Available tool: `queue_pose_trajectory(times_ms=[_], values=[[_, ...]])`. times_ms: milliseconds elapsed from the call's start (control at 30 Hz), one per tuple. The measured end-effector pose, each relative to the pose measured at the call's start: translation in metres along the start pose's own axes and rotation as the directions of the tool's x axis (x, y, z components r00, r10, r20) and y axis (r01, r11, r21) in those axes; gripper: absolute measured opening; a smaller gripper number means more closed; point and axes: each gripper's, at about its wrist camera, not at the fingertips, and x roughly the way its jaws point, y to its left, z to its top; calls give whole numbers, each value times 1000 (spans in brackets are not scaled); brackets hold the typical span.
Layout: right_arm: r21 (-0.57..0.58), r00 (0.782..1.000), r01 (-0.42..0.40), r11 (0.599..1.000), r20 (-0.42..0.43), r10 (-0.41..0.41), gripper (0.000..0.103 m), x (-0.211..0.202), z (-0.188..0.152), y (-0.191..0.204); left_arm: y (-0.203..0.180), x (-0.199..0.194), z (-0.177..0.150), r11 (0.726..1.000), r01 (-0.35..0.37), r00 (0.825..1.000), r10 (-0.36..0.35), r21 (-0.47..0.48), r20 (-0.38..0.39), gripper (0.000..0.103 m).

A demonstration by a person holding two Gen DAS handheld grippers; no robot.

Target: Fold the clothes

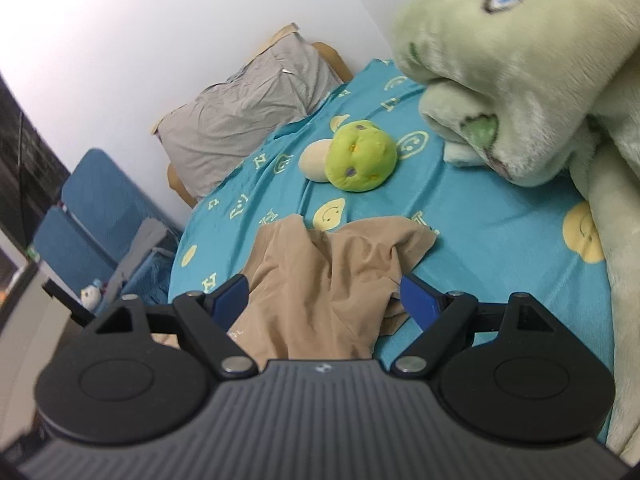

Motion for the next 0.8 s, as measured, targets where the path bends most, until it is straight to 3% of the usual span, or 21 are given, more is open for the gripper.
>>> queue_pose_trajectory(times_ms=[133, 200, 333, 467, 567, 733, 800], values=[[81, 1000, 8, 997, -17, -6, 84, 10, 1, -17, -10, -14, -32, 993, 98, 995, -96, -71, 31, 103], [140, 999, 15, 990, -37, -10, 85, 24, -2, -28, -6, -6, -44, 984, 136, 991, -137, -112, -3, 103], [226, 995, 52, 973, -97, -31, 72, 60, -12, -49, 2, 16, -57, 975, 135, 986, -149, -177, -69, 103], [377, 988, 24, 926, -153, 37, 71, 93, -28, -73, 22, 46, -59, 936, 159, 972, -204, -316, -117, 103], [476, 983, -43, 878, -138, 123, 71, 113, -40, -78, 32, 57, -62, 913, 158, 969, -217, -376, -121, 103], [550, 972, -136, 824, -86, 218, 71, 129, -41, -71, 48, 76, -67, 868, 153, 963, -239, -473, -126, 103], [555, 971, -147, 819, -78, 227, 71, 133, -41, -69, 55, 84, -69, 847, 150, 960, -247, -510, -128, 103]])
